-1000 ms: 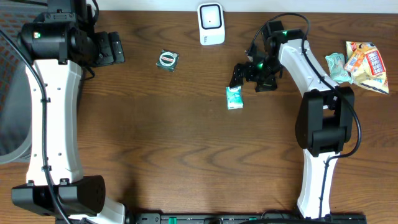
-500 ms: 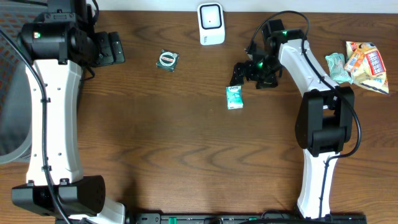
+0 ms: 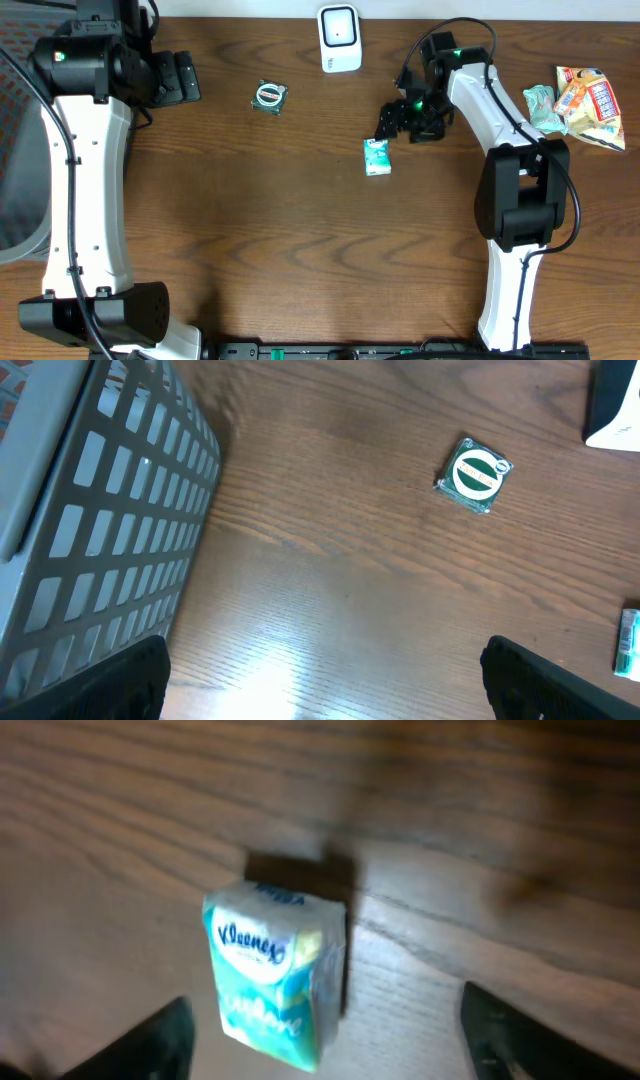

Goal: Scan the item barcode

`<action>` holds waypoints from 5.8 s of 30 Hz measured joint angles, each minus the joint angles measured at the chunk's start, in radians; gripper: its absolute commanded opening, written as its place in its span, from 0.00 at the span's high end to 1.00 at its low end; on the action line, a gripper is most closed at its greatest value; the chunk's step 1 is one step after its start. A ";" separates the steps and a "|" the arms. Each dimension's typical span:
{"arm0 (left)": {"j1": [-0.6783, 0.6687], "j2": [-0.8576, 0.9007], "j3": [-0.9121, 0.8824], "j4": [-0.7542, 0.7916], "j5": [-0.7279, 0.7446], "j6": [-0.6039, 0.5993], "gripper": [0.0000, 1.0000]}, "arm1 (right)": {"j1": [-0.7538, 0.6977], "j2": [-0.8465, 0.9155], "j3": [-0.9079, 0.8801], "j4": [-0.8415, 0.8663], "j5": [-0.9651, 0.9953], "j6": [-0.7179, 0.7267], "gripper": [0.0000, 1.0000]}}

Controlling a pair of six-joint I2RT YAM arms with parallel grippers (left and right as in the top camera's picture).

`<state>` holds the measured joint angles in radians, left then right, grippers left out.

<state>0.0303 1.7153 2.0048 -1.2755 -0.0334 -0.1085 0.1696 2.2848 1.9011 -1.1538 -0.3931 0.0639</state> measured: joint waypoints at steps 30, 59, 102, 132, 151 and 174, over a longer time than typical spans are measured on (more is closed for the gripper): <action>0.000 0.000 0.000 0.000 0.000 0.000 0.02 | 0.042 -0.008 -0.175 0.171 -0.085 0.050 0.99; 0.000 0.000 0.000 0.000 0.000 0.000 0.02 | -0.182 -0.007 -0.179 -0.080 -1.067 -0.525 0.99; 0.000 0.000 0.000 0.000 0.000 0.000 0.02 | -0.181 -0.230 -0.174 -0.019 -1.048 -0.568 0.99; 0.000 0.000 0.000 0.000 0.000 0.000 0.02 | -0.161 -0.230 -0.174 -0.003 -1.009 -0.563 0.99; 0.000 0.000 0.000 0.000 0.000 0.000 0.02 | -0.081 -0.230 -0.174 0.169 -0.780 -0.304 0.99; 0.000 0.000 0.000 0.000 0.000 0.000 0.02 | -0.147 -0.230 -0.174 0.172 -0.997 -0.289 0.99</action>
<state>0.0303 1.7153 2.0048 -1.2755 -0.0334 -0.1085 0.0227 2.0548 1.7267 -0.9813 -1.3903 -0.2253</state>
